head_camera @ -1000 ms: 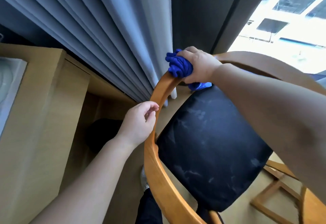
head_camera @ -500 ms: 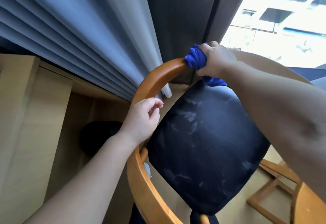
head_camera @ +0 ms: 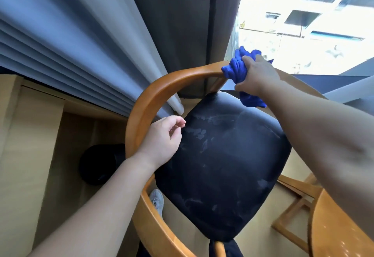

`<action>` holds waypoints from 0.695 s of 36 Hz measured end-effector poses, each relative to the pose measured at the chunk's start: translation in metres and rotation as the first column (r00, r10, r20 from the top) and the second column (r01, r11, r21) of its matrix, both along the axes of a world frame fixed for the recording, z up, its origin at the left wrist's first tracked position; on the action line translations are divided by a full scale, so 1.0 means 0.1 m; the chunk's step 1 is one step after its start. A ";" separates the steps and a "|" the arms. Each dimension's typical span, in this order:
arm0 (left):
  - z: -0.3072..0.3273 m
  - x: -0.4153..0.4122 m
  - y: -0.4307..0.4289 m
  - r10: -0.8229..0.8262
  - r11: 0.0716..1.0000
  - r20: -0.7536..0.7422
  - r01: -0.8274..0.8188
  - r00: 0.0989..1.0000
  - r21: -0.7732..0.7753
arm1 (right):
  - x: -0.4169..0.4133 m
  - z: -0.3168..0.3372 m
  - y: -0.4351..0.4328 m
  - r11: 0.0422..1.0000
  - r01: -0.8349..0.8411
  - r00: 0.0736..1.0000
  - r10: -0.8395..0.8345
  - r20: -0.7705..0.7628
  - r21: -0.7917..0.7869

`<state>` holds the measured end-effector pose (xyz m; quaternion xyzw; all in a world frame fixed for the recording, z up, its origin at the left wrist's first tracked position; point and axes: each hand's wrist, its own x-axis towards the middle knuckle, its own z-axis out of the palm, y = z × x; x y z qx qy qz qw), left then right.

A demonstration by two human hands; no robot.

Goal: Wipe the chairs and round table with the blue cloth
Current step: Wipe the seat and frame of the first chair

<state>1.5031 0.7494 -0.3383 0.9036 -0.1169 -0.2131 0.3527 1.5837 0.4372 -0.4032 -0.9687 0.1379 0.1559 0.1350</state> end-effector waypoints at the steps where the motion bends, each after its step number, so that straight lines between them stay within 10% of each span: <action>1: 0.01 -0.02 -0.04 -0.005 1.000 -0.003 0.005 1.000 0.004 | -0.06 0.01 -0.06 1.000 0.010 1.000 -0.010 -0.008 -0.006; 25: 0.03 -0.47 -0.97 -0.169 0.985 -0.023 0.170 0.985 0.025 | -1.42 0.04 -1.19 0.954 0.299 0.948 -0.299 -0.110 -0.011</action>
